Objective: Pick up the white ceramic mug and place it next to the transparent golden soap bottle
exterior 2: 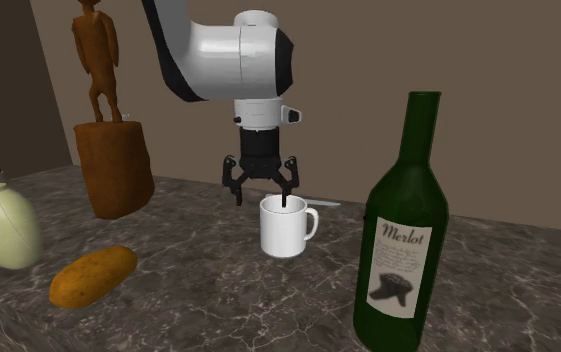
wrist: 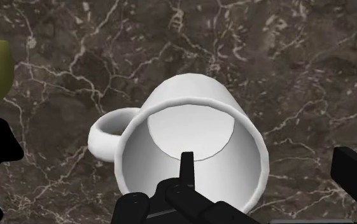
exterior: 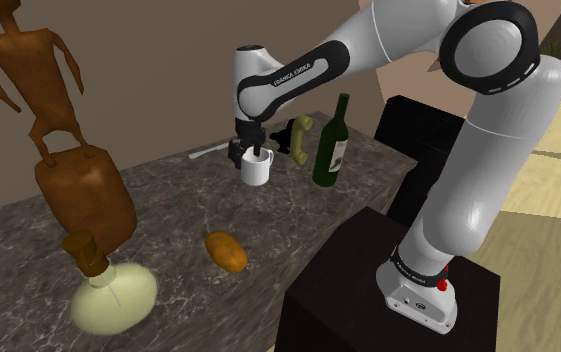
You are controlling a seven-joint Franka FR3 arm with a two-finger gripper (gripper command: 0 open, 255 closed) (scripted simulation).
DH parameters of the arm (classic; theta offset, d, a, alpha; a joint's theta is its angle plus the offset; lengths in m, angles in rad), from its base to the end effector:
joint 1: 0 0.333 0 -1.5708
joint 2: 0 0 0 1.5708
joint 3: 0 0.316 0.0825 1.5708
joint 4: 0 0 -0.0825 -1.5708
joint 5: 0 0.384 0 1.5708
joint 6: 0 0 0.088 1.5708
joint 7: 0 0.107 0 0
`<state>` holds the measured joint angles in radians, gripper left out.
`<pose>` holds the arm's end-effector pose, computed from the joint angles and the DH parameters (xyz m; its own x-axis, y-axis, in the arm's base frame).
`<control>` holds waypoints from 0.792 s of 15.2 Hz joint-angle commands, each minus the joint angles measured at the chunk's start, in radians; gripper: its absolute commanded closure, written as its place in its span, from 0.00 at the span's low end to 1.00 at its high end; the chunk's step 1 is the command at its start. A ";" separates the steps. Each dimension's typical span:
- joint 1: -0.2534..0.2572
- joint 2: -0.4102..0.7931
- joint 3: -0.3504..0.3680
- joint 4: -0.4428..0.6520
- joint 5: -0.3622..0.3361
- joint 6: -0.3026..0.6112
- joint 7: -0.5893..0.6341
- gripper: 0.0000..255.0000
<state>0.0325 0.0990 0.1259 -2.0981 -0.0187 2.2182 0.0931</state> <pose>0.5562 0.0873 0.3764 0.9969 0.0756 0.0221 0.0756 -0.9971 0.0007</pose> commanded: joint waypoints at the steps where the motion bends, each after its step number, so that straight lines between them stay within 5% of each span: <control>1: 0.000 0.015 0.000 -0.009 -0.003 0.025 0.002 0.00; 10: 0.001 0.027 -0.001 -0.017 -0.005 0.044 0.003 0.00; 11: 0.001 0.027 -0.001 -0.017 -0.005 0.044 0.003 1.00; 12: 0.001 0.027 -0.001 -0.017 -0.005 0.044 0.003 1.00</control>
<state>0.0331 0.1260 0.1251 -2.1152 -0.0237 2.2626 0.0964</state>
